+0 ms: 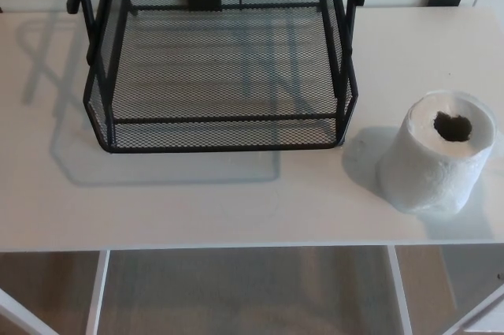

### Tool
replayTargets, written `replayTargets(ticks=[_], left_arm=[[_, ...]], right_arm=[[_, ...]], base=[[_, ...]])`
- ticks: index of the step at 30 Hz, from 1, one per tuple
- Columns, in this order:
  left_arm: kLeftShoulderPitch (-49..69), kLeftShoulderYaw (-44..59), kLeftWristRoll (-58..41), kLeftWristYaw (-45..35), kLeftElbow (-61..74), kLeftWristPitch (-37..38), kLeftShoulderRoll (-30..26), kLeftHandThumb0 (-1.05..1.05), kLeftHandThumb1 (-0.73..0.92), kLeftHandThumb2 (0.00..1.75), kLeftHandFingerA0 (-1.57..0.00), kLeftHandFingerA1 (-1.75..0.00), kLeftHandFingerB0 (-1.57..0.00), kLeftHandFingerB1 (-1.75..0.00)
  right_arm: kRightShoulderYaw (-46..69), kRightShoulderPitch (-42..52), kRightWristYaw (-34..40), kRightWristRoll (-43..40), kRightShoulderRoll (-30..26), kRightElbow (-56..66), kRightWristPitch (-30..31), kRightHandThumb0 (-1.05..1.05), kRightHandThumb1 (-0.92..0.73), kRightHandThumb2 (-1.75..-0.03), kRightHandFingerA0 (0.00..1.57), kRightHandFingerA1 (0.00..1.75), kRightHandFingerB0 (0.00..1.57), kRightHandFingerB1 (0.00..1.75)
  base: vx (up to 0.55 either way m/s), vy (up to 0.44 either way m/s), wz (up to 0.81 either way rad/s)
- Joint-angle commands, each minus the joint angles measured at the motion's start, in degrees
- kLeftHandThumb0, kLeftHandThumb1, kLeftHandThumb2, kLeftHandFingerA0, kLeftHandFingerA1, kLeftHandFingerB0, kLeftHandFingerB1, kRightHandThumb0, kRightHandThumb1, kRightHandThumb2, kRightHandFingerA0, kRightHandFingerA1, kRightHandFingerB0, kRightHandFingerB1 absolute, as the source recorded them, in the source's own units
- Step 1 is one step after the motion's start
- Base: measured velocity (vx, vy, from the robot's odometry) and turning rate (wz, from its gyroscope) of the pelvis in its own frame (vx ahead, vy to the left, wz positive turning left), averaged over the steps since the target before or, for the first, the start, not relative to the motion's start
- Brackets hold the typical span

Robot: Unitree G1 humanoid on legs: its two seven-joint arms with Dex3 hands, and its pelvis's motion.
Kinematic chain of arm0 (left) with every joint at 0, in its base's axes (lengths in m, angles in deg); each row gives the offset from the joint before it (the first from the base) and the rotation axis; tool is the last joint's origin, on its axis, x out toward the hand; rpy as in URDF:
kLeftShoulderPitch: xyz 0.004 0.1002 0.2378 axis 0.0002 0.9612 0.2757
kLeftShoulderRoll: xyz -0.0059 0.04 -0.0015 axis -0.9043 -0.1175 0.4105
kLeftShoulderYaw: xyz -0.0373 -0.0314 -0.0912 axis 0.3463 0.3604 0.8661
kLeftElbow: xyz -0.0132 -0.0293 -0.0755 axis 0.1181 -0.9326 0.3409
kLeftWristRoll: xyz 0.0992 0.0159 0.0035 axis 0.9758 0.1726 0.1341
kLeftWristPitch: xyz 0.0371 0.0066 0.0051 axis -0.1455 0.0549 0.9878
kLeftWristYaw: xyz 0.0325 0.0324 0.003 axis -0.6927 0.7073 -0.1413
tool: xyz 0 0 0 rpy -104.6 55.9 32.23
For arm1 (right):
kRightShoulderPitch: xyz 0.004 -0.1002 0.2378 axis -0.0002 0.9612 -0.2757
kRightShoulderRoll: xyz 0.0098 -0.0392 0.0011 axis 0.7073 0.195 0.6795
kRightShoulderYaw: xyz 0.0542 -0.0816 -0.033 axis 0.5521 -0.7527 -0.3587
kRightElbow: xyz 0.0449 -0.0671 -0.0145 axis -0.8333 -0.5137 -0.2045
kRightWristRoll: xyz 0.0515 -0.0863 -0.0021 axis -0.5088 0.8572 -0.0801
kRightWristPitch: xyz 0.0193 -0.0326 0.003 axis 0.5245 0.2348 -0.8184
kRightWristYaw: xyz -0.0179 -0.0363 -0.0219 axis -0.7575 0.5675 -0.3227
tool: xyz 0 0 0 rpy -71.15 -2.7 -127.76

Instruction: The robot walks towards a desk on which a file tray is kept in the middle and a toilet paper roll is kept on its right. The robot uses its right hand to hook on finger in the gap of the roll and grabs it, lifts it and places it on the tray.

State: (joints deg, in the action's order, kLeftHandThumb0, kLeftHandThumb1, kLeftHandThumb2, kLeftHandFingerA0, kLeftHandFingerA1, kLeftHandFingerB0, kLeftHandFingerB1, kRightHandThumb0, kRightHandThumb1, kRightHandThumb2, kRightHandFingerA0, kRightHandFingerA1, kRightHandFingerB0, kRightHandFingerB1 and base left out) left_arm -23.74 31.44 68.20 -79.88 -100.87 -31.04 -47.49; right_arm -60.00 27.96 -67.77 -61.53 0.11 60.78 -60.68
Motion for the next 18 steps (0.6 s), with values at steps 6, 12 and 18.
replayTargets(ticks=[6,12,18], left_arm=[[1.0,0.0,-1.1,-0.6,0.8,2.9,-1.3,-0.58,0.62,1.03,-0.39,-0.65,-0.18,-0.52],[0.4,-0.8,0.0,0.5,-0.6,3.6,-1.5,-0.65,0.66,1.03,-0.38,-0.64,-0.19,-0.50],[0.9,-0.9,-0.4,-0.8,-0.1,3.8,-1.8,-0.66,0.66,1.03,-0.37,-0.64,-0.18,-0.51]], right_arm=[[-0.7,-1.8,-1.5,3.1,1.7,1.3,0.6,-0.48,-0.54,-0.59,0.16,0.39,0.06,0.21],[-2.1,0.3,-3.3,3.9,2.1,3.7,1.2,-0.47,-0.55,-0.59,0.18,0.40,0.06,0.20],[-2.5,1.1,-3.1,4.3,3.3,3.3,-1.1,-0.47,-0.55,-0.59,0.19,0.42,0.06,0.21]], base=[[0.00,0.000,0.00],[0.00,0.000,0.00],[0.00,0.000,0.00]])
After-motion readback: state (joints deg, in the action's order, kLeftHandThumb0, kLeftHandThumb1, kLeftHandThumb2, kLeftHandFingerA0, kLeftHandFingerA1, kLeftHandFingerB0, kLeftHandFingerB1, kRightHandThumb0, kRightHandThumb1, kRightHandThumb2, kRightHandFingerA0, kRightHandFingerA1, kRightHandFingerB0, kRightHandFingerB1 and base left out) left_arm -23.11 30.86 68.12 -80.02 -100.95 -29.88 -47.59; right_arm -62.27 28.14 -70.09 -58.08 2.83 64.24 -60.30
